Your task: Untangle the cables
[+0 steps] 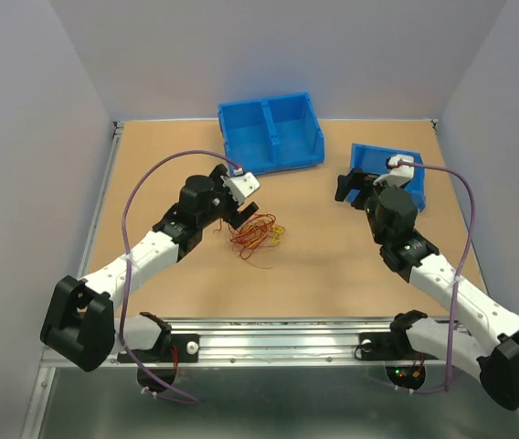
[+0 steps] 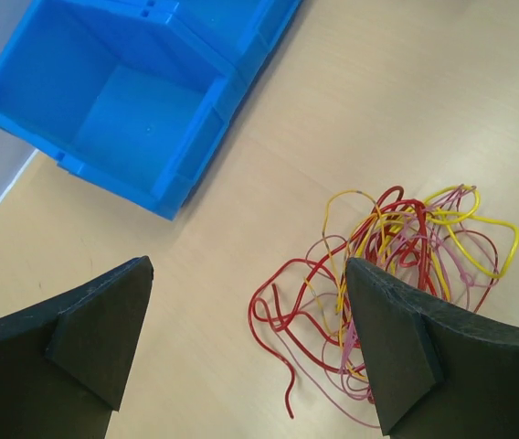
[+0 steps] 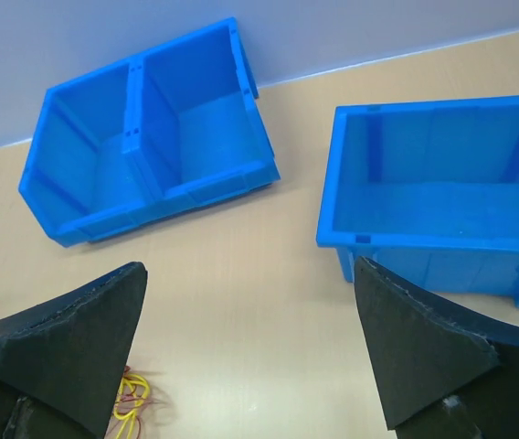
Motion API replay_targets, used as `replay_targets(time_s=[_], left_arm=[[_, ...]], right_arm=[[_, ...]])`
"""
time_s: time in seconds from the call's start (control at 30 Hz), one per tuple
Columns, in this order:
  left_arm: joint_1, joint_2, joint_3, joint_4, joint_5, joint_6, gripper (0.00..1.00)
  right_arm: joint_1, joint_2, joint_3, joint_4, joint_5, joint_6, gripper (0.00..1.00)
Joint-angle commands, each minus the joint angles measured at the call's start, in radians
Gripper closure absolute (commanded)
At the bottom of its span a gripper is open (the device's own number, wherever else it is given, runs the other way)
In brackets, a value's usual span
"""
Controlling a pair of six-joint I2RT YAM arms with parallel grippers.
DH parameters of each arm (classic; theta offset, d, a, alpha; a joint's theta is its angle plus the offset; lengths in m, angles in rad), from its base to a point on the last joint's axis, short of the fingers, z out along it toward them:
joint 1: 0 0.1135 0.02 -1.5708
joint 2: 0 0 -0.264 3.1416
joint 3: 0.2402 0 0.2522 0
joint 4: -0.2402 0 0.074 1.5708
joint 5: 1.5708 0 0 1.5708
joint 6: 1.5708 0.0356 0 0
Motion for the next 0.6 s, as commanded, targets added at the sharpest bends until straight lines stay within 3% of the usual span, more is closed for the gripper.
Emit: replay_targets(time_s=[0.0, 0.3, 0.37, 0.47, 0.5, 0.57], left_arm=[[-0.012, 0.009, 0.014, -0.015, -0.025, 0.032, 0.01], [-0.070, 0.156, 0.065, -0.093, -0.042, 0.070, 0.02], [-0.081, 0.196, 0.091, -0.133, -0.015, 0.083, 0.10], [-0.084, 0.291, 0.155, -0.216, 0.022, 0.084, 0.30], [-0.084, 0.334, 0.187, -0.243, 0.025, 0.086, 0.51], [-0.084, 0.362, 0.204, -0.251, 0.015, 0.081, 0.77]], right_arm=[[-0.001, -0.082, -0.052, 0.069, 0.019, 0.017, 0.00], [-0.001, -0.143, -0.095, 0.052, -0.028, 0.049, 0.00], [-0.001, -0.139, -0.096, 0.049, -0.071, 0.054, 0.00], [0.000, -0.097, -0.089, 0.049, -0.185, 0.057, 0.00], [0.000, -0.073, -0.079, 0.049, -0.229, 0.046, 0.00], [0.000, 0.022, -0.056, 0.046, -0.377, 0.034, 0.00]])
